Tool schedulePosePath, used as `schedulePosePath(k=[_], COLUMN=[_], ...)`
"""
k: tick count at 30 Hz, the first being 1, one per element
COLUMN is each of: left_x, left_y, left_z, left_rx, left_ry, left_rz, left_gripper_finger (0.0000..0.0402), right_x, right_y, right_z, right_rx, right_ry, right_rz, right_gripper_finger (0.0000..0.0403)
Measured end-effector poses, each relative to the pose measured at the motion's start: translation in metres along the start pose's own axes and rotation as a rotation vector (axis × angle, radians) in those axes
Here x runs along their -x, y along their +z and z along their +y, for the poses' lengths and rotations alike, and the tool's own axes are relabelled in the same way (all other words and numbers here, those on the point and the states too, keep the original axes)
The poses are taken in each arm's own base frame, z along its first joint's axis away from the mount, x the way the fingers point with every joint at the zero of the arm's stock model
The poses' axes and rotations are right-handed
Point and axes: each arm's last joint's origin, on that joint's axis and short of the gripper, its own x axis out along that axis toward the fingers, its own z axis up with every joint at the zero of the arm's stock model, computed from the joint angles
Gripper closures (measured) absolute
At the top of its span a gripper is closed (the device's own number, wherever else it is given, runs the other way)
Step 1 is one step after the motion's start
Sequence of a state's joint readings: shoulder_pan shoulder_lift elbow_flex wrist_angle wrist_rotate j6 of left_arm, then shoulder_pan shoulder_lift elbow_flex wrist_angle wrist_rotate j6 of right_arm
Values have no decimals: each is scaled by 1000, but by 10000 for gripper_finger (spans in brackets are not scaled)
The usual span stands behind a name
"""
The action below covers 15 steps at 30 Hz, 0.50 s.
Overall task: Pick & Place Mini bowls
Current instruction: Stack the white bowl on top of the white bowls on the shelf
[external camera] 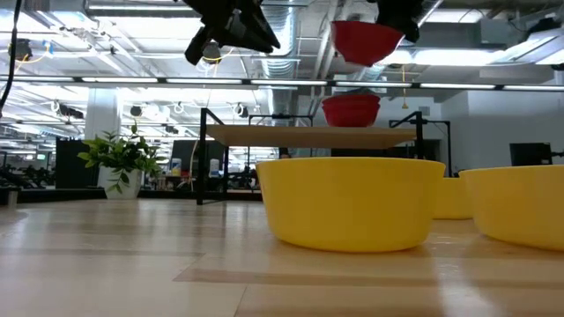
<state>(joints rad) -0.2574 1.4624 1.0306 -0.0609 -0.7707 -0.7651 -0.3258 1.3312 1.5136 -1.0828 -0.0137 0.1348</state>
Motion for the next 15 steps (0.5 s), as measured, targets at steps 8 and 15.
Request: schedulePosePath(k=[8,15], left_x=[4,10], left_y=[-13,-18], left_z=[0,-5], left_rx=[-35,-177], left_ry=[-40,-66], left_rz=[54,57], left_gripper_finger=[359,358], right_x=[8,-16], right_y=[29,59], right_z=[-58,-99], right_rx=[-63,-38], right_ry=[40,78], right_rz=[40,139], right_gripper_finger=[403,403])
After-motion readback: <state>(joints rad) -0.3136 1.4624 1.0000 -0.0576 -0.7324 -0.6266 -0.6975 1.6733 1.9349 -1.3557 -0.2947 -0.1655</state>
